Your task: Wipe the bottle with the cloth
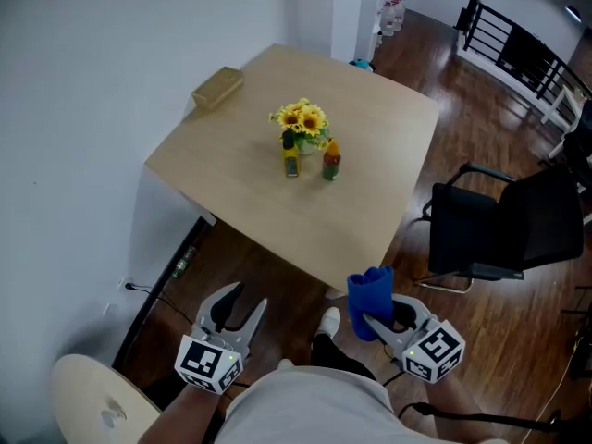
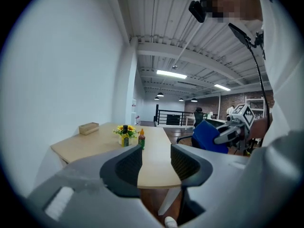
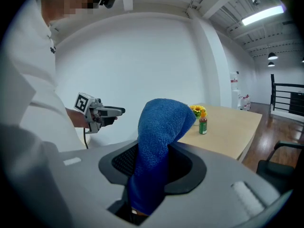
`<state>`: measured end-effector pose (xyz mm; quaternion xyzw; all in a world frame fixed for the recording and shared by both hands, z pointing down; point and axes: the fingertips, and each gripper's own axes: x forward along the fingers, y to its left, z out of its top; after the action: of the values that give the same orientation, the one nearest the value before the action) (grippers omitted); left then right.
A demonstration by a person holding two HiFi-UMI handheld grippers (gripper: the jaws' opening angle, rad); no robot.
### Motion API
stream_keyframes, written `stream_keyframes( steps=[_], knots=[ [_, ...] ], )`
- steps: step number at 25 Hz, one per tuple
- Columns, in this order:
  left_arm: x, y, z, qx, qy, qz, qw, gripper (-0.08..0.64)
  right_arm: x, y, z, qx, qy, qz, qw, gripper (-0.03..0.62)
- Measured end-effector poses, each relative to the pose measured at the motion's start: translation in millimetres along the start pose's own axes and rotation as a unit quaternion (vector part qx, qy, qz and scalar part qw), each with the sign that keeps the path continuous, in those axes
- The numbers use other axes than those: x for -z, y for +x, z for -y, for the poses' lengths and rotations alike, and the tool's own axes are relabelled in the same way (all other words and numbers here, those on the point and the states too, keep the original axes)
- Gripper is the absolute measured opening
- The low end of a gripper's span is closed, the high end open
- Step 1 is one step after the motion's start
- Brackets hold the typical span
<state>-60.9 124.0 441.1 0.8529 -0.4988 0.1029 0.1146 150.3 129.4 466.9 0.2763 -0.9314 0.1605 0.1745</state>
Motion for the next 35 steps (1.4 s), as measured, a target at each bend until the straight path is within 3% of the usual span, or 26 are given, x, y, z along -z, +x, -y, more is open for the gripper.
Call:
stream_keyframes(
  steps=[4,12,18,22,28,35],
  knots=[
    [18.1,-52.7,27.2,0.022,-0.004,0.019,0.9996,0.196,30.0,-31.5,-65.0,0.016,0.008,0.002,1.0,0.155],
    [59.0,-124.7,91.2,0.057,0.005,0.001,0.9984,0.196,64.1,-92.1,-148.5,0.024,0.002,0.001,1.0,0.155],
    [62.7,-140.9,149.9,0.054,0.005,0.004,0.9985,0.196,69.3,-140.0,-175.6,0.005,-0.025,0.015,1.0,0.155],
    [56.0,-137.7,206.3,0.071,-0.001,0.02,0.9973,0.19,86.7,-181.9,-182.3,-0.006,-0.039,0.015,0.999,0.155],
    [65.2,-147.5,259.8,0.059,-0.053,0.03,0.9964,0.189,123.4,-226.2,-188.6,-0.012,-0.031,0.018,0.999,0.155],
    [91.0,-164.0,313.6,0.068,-0.026,-0.006,0.9973,0.19,143.7,-266.9,-198.5,-0.014,-0.021,0.031,0.999,0.155]
  ],
)
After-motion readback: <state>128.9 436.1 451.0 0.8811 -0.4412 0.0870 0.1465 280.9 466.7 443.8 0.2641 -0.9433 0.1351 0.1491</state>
